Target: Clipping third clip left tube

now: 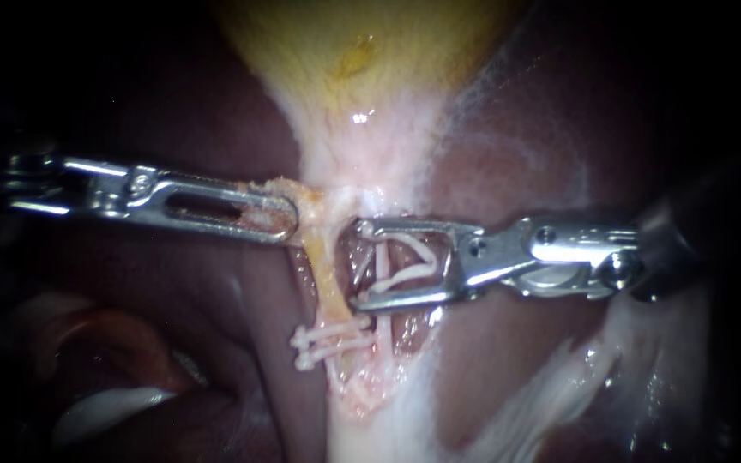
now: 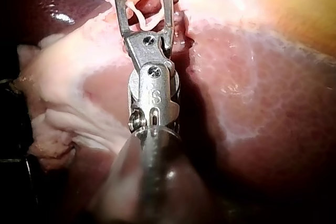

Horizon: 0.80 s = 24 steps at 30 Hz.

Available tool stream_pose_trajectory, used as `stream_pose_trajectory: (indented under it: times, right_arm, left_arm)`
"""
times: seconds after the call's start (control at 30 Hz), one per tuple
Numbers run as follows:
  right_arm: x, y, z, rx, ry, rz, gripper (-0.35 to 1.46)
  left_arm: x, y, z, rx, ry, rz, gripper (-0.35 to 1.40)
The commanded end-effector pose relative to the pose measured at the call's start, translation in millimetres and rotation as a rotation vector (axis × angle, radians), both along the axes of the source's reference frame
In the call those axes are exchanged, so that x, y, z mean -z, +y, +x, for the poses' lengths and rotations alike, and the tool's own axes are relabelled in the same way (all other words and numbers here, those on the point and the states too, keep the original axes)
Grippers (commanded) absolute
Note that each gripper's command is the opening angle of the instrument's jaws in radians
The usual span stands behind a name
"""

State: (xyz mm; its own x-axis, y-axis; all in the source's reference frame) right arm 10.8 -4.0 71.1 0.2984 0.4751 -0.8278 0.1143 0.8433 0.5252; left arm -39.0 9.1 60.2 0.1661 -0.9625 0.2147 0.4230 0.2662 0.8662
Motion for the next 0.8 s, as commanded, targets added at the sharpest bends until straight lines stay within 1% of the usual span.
stream_pose_trajectory:
  times: [0.03,0.27,0.33,0.5,0.8]
  right_arm:
    - [-0.3,-0.2,0.2,0.003,-0.001,0.002,0.48]
    - [-1.5,-1.0,1.6,0.014,-0.011,0.017,0.48]
    - [-1.7,-1.1,1.9,0.016,-0.010,0.017,0.48]
    - [-2.0,-1.2,2.9,0.032,-0.005,0.045,0.48]
    - [-1.8,-1.6,4.5,0.048,0.036,0.121,0.47]
  left_arm:
    - [0.1,0.0,0.0,0.000,-0.002,-0.005,-0.35]
    - [0.5,-0.2,-0.1,0.001,-0.001,-0.005,-0.35]
    - [0.5,-0.2,-0.1,0.001,-0.001,-0.004,-0.35]
    - [0.6,-0.2,-0.2,0.002,0.000,-0.004,-0.35]
    - [0.6,-0.1,-0.5,0.000,0.000,-0.009,-0.35]
